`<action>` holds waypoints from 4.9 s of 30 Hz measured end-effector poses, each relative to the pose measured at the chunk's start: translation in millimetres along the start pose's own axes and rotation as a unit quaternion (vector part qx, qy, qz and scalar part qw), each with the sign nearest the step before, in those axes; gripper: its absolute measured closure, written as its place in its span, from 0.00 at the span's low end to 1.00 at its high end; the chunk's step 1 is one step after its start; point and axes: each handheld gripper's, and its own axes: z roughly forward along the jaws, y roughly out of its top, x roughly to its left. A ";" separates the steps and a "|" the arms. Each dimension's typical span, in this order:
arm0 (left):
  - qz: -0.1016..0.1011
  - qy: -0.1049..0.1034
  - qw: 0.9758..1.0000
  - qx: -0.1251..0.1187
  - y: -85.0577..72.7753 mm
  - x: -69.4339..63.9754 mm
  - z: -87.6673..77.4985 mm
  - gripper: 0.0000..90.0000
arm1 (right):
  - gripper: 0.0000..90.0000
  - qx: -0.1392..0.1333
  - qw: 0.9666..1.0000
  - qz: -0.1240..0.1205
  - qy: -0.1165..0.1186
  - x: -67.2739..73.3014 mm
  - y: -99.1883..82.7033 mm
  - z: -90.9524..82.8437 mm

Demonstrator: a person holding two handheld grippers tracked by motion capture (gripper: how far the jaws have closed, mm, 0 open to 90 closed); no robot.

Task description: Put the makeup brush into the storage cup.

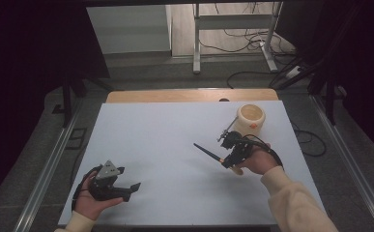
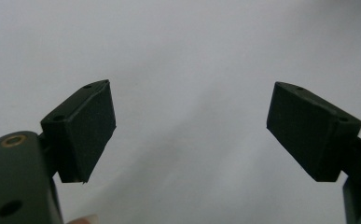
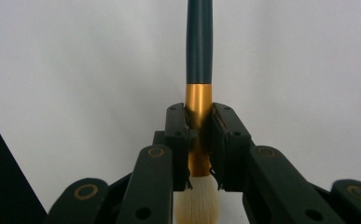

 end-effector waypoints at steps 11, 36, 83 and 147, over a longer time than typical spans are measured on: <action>0.028 0.016 0.999 -0.003 6.1 -8.2 -0.7 0.18 | 0.86 -0.005 1.000 -0.009 -0.006 5.8 -4.9 -6.1; 0.041 0.006 0.999 -0.025 27.0 -22.0 -3.0 0.13 | 0.86 0.006 0.999 -0.039 -0.006 21.3 8.6 -1.0; 0.144 -0.001 0.990 -0.005 84.2 -52.7 18.3 0.18 | 0.86 0.031 0.994 -0.103 -0.011 51.6 45.7 9.5; 0.274 -0.010 0.961 0.030 105.6 -83.5 80.1 0.43 | 0.86 0.005 0.986 -0.158 0.052 69.2 55.0 -0.1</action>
